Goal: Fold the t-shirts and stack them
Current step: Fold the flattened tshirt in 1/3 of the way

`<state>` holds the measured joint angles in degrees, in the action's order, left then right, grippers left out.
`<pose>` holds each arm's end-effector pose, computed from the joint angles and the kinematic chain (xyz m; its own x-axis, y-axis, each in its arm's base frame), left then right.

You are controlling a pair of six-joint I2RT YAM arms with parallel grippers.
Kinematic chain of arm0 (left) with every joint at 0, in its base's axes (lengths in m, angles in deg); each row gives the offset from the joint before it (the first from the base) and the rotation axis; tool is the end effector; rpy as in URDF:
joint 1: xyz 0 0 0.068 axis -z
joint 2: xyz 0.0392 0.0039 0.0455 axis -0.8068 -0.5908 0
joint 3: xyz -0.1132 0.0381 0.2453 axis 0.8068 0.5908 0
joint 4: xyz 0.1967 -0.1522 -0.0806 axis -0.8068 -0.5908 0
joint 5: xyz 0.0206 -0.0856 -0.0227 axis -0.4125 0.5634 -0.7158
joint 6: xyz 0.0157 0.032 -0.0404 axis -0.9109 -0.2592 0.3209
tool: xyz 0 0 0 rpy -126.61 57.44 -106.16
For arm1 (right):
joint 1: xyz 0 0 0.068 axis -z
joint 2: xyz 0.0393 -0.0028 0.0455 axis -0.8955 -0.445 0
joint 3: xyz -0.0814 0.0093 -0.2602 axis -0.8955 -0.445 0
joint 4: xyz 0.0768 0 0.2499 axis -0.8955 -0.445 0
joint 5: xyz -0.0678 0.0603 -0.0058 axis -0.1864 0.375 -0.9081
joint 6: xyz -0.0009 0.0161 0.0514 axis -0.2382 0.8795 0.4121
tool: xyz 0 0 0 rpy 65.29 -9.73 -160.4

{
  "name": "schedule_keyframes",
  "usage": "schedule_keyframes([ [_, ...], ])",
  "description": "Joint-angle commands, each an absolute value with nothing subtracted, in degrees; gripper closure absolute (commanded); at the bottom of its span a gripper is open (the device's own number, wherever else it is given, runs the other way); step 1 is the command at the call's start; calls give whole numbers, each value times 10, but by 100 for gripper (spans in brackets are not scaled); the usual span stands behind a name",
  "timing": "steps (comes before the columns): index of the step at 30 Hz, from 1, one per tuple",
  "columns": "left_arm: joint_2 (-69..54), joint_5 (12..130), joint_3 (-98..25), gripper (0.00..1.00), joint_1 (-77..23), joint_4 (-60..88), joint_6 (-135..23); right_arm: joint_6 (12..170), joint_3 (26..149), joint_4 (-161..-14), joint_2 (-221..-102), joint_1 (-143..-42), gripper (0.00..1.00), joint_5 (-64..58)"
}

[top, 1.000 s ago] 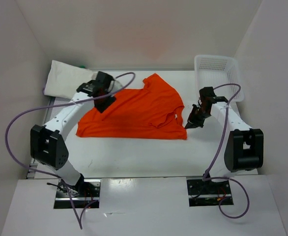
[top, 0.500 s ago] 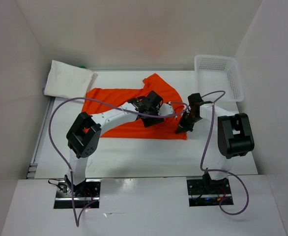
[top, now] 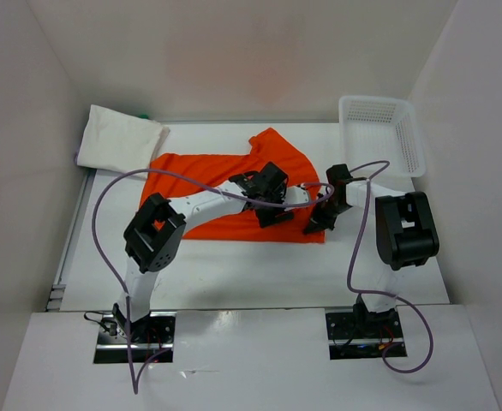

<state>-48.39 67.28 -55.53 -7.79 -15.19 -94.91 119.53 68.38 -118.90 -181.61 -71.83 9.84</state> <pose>0.3123 -0.3276 0.2125 -0.1511 0.8048 -0.5740 0.9187 0.3287 0.2191 0.3074 0.0571 0.1378 -0.9076 0.4197 0.0098 0.3875 0.8286 0.4041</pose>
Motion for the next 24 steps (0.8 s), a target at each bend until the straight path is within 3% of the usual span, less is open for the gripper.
schedule_keyframes([
  [1, -505, 705, -574, 28, -74, -136, -953, 1190, 671, -1159, -1836, -720, 100, 81],
  [4, -532, 700, -588, 28, -74, -131, -953, 1190, 671, -1159, -1842, -720, 100, 81],
  [7, -545, 687, -596, 34, -74, -131, -953, 1185, 671, -1159, -1842, -720, 100, 81],
  [12, -552, 652, -615, 61, -74, -125, -940, 1185, 666, -1164, -1837, -720, 100, 75],
  [14, -546, 659, -615, 61, -74, -131, -940, 1179, 661, -1169, -1836, -720, 100, 75],
  [19, -527, 677, -610, 49, -74, -136, -945, 1179, 661, -1175, -1831, -720, 100, 70],
  [22, -527, 677, -604, 50, -74, -131, -950, 1174, 661, -1175, -1831, -715, 100, 70],
  [24, -527, 658, -597, 60, -74, -126, -956, 1174, 661, -1180, -1831, -715, 100, 70],
])
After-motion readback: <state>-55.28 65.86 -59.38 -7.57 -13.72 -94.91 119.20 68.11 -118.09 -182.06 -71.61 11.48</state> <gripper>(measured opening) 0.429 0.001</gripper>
